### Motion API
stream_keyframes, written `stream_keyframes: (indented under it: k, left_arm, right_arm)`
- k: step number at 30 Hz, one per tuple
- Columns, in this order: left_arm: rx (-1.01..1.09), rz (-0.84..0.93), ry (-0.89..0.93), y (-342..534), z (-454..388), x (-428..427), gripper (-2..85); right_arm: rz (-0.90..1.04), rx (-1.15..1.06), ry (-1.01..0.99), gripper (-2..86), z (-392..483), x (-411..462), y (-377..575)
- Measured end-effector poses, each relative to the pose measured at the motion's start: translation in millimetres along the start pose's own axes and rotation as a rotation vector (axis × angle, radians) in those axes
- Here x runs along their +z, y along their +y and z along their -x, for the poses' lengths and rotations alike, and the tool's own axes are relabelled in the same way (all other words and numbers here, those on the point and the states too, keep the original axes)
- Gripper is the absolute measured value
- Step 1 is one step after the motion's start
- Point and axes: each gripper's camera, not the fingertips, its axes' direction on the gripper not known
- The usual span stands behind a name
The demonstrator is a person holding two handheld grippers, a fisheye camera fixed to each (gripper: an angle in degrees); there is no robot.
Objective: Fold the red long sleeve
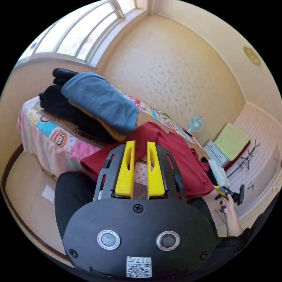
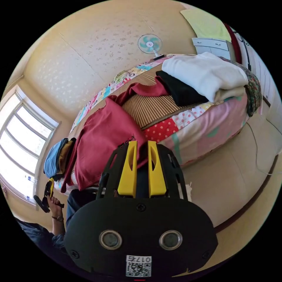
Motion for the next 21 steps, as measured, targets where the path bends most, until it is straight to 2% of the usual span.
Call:
stream_keyframes:
  k: [2,5,6,8,11,12,14,15,17,18,21]
  left_arm:
    - [0.103,0.155,0.094,3.7,-40.1,33.4,7.4]
    - [0.155,0.343,0.144,16.8,-73.0,70.9,8.9]
    - [0.166,0.387,0.137,19.6,-77.7,78.7,9.4]
    - [0.173,0.607,0.031,33.3,-86.4,114.8,10.3]
    - [0.173,0.793,-0.017,44.2,-85.2,145.1,8.1]
    - [0.161,0.815,-0.021,43.8,-82.9,148.1,7.2]
    - [0.13,0.803,0.052,31.1,-72.0,143.2,0.5]
    - [0.126,0.78,0.087,25.7,-69.0,137.9,0.2]
    - [0.125,0.679,0.216,3.3,-57.5,108.3,-0.5]
    - [0.122,0.653,0.234,-1.8,-54.5,99.4,-0.5]
    - [0.115,0.424,0.252,-20.0,-43.0,45.5,0.1]
  right_arm:
    - [-0.005,-0.012,-0.01,6.2,3.4,-11.5,-6.0]
    - [0.006,-0.058,-0.007,7.0,17.4,-23.0,-9.0]
    - [0.015,-0.078,-0.01,7.3,23.6,-24.5,-7.8]
    - [0.054,-0.101,-0.009,8.1,31.4,-18.8,-5.5]
    - [0.201,-0.139,0.007,8.6,41.3,16.3,-4.7]
    - [0.302,-0.165,0.024,7.9,45.7,38.0,-5.3]
    - [0.434,-0.209,0.052,4.1,54.4,61.8,-5.5]
    - [0.434,-0.234,0.063,3.2,61.2,61.3,-4.0]
    - [0.371,-0.262,0.062,2.4,70.7,45.2,-1.4]
    - [0.326,-0.273,0.055,2.1,75.7,30.9,-0.3]
    - [0.213,-0.276,0.045,2.7,82.8,-1.6,2.6]
